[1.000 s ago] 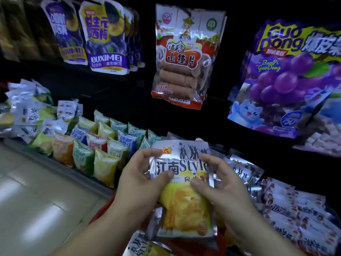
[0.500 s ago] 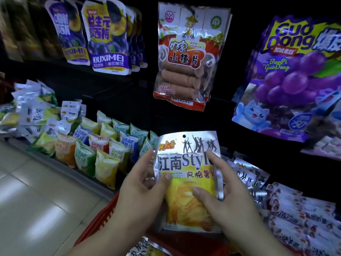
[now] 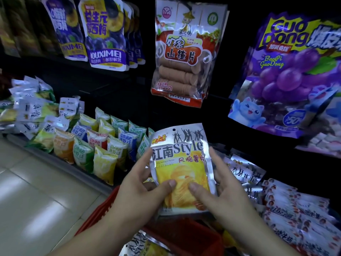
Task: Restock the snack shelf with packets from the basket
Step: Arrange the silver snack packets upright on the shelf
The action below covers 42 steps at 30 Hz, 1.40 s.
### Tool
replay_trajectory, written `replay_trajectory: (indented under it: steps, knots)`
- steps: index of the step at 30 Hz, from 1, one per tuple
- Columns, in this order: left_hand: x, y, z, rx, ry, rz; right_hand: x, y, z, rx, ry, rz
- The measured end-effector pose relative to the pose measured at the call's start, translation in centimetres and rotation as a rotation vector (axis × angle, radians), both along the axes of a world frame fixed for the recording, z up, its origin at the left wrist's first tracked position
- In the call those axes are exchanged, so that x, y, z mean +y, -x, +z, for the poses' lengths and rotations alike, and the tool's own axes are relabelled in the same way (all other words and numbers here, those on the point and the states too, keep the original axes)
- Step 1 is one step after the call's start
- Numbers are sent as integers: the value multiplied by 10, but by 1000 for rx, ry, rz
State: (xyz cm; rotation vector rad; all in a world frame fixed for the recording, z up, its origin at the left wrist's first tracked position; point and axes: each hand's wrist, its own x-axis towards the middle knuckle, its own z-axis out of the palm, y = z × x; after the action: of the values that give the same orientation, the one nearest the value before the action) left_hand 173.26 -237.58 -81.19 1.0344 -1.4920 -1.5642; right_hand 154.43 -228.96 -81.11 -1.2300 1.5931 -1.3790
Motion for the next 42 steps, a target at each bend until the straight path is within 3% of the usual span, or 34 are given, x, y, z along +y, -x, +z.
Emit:
replay_trajectory:
  steps: [4,8,12,16,24,27,28,30,34,36,39,42]
  knots:
    - [-2,-1,-1,-13,-47,-85,-4,9,0,-71,96,-112]
    - [-3,0,1,-83,-17,-120,-6,17,2,-174,45,-55]
    - [-11,-4,-2,-49,-72,-89,-3,19,4,-110,-20,14]
    - [-10,-9,-5,-42,-89,-194,-2,19,6,-65,-54,-78]
    - [-6,-11,-10,-223,41,-149,0,15,11,16,-81,16]
    - [-6,-13,-15,-507,329,-117,0,8,11,-39,-97,14]
    - [-4,-13,-12,-524,412,-83,0,4,10,-51,-106,8]
    - [2,-10,-4,-426,437,-61,-3,-4,5,-45,-84,20]
    - [10,7,8,-118,65,-52,-1,-19,0,33,-43,245]
    - [7,8,8,-55,-32,-3,-1,-21,3,-52,-46,320]
    - [6,5,9,87,-157,-60,-6,-12,5,-152,-15,0]
    - [12,6,19,333,-325,-190,-12,-7,4,-353,-111,-39]
